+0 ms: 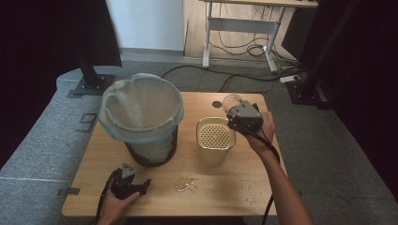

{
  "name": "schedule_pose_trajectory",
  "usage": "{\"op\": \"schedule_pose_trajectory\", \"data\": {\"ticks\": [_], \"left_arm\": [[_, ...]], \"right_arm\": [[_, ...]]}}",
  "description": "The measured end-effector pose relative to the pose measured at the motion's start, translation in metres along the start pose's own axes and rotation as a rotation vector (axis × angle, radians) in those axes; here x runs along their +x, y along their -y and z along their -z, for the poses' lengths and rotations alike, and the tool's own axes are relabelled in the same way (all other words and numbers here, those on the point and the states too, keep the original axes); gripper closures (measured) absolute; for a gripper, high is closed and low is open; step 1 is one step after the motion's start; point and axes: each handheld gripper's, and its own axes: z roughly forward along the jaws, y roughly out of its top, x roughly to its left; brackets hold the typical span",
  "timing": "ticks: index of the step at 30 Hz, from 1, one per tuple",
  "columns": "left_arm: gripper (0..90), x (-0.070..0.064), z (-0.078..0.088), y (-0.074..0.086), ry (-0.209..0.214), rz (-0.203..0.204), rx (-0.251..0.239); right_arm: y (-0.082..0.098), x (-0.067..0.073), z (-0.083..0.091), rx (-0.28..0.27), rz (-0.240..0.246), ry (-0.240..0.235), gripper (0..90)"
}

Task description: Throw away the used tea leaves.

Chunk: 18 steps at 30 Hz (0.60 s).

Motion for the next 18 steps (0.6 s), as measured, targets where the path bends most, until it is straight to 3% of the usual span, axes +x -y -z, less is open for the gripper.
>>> {"op": "schedule_pose_trajectory", "data": {"ticks": [1, 3, 5, 8, 9, 10, 16, 17, 18], "left_arm": [[14.0, 0.0, 0.0, 0.0, 0.001, -0.001, 0.0], [14.0, 0.0, 0.0, 0.0, 0.001, -0.002, 0.0], [14.0, 0.0, 0.0, 0.0, 0.001, -0.002, 0.0], [14.0, 0.0, 0.0, 0.0, 0.002, -0.003, 0.0], [13.9, 0.0, 0.0, 0.0, 0.002, -0.003, 0.0], [13.9, 0.001, 0.0, 0.0, 0.003, -0.003, 0.001], [13.8, 0.0, 0.0, 0.0, 0.003, -0.004, 0.001], [13.8, 0.0, 0.0, 0.0, 0.002, -0.004, 0.001], [13.8, 0.0, 0.0, 0.0, 0.003, -0.004, 0.002]], "right_arm": [[0.0, 0.002, -0.002, 0.012, 0.044, 0.016, 39.1], [0.0, 0.002, -0.003, 0.017, 0.061, 0.023, 39.1], [0.001, 0.004, -0.005, 0.03, 0.119, 0.04, 39.1], [0.002, 0.005, -0.006, 0.035, 0.155, 0.052, 39.0], [0.002, 0.007, -0.007, 0.048, 0.212, 0.069, 38.7], [0.002, 0.007, -0.007, 0.048, 0.212, 0.069, 38.7], [0.002, 0.013, -0.009, 0.065, 0.328, 0.105, 38.8], [0.002, 0.015, -0.01, 0.068, 0.385, 0.122, 38.8], [0.002, 0.015, -0.01, 0.068, 0.385, 0.122, 38.8]]}}
